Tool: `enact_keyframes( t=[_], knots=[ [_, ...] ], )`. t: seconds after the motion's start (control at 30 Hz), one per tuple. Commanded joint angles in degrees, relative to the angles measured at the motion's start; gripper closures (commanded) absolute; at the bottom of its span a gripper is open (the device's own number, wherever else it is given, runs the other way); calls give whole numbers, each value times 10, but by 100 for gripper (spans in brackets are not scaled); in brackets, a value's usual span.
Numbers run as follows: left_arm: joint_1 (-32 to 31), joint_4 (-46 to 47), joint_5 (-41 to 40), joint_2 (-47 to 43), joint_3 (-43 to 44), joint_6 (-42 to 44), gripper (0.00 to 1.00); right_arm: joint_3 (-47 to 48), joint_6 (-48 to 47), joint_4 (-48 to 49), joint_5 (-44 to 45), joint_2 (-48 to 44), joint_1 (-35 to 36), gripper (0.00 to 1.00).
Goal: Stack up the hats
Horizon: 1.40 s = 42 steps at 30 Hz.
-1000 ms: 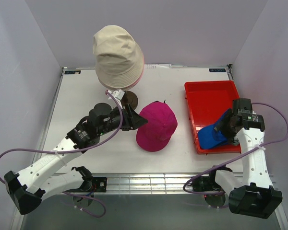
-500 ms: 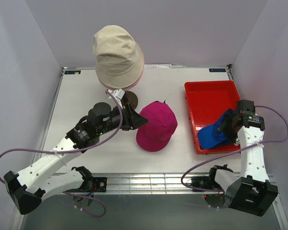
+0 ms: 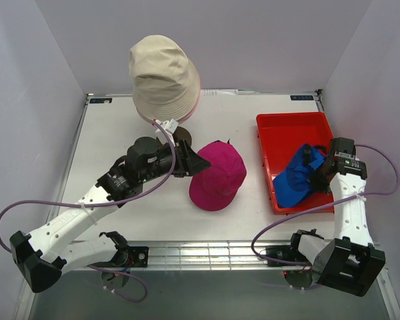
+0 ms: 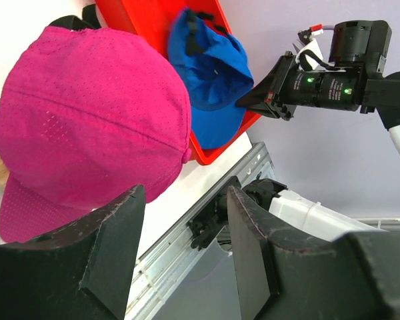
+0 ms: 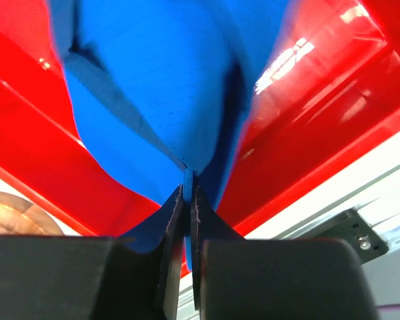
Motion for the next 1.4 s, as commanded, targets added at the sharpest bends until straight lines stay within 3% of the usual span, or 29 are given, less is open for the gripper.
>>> enact_keyframes(
  t=[0.0,0.23,0.7,0.97,1.37],
  knots=[
    [3,25,19,14,27,8,38,9,-24,23,-18,4,-2,92],
    [3,55,60,69,59,23,34,100,-42,-16,-36,-6,-1,92],
    [-35,120,68,187,162,66,29,191,-14,2,-183,-25,0,92],
    [-130,114,-8,296,285,147,28,254,-12,-24,-189,-18,11,92],
    [-243,130,-162,423,377,337,25,294,23,-34,-191,7,43,92]
  ],
)
